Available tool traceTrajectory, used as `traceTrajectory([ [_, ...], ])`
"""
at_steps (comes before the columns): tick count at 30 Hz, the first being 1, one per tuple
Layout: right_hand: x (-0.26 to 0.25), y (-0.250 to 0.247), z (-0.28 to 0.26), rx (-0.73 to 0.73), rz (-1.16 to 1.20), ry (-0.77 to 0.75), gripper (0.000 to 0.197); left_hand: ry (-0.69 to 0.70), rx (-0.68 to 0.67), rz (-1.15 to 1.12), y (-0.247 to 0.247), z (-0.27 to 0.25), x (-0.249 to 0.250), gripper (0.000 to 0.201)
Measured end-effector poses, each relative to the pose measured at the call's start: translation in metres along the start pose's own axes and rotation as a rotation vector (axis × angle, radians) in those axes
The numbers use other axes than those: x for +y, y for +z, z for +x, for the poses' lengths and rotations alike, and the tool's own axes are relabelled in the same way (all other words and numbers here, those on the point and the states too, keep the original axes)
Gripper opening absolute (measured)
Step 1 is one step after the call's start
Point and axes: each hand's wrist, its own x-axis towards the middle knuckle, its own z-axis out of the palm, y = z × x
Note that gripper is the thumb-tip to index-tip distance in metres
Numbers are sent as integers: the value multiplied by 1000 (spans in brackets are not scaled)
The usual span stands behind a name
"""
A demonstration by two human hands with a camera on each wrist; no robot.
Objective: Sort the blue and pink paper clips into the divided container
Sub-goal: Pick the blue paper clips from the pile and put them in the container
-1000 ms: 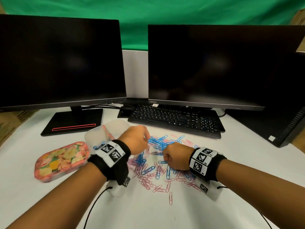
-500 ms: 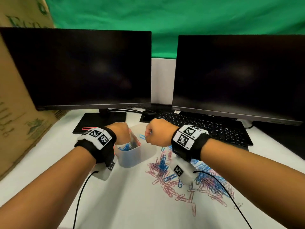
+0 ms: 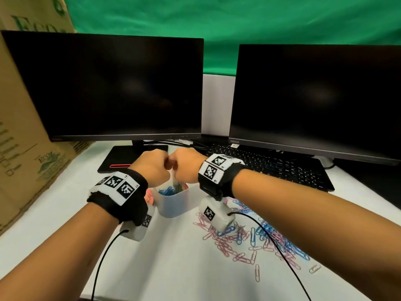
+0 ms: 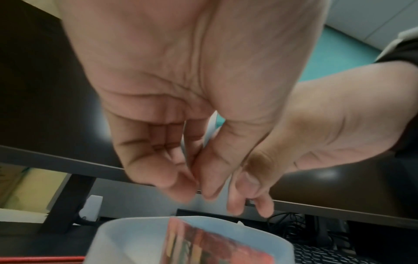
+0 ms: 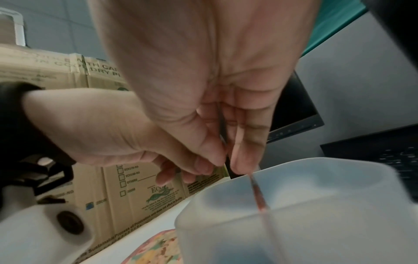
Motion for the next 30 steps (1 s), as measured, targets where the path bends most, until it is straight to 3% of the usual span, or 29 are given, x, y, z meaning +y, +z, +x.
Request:
traceTrajectory([
  [4,33,-6,-33,48,90,29,28,87,-5,-112,16,-10,18,16],
  [11,97,-2,-118,-57,-92,215,25,341,-247,-41,70,-26,60,13],
  [17,113,35,-158,-122,-126,336,14,386,-373,132,115,-35,76,16],
  [22,113,55,-159,-149,-249,367,23,369,-362,221,125,-37,81,18],
  [30,120,60,-154,-135,-121,369,23,318,-363,241,126,-34,75,16],
])
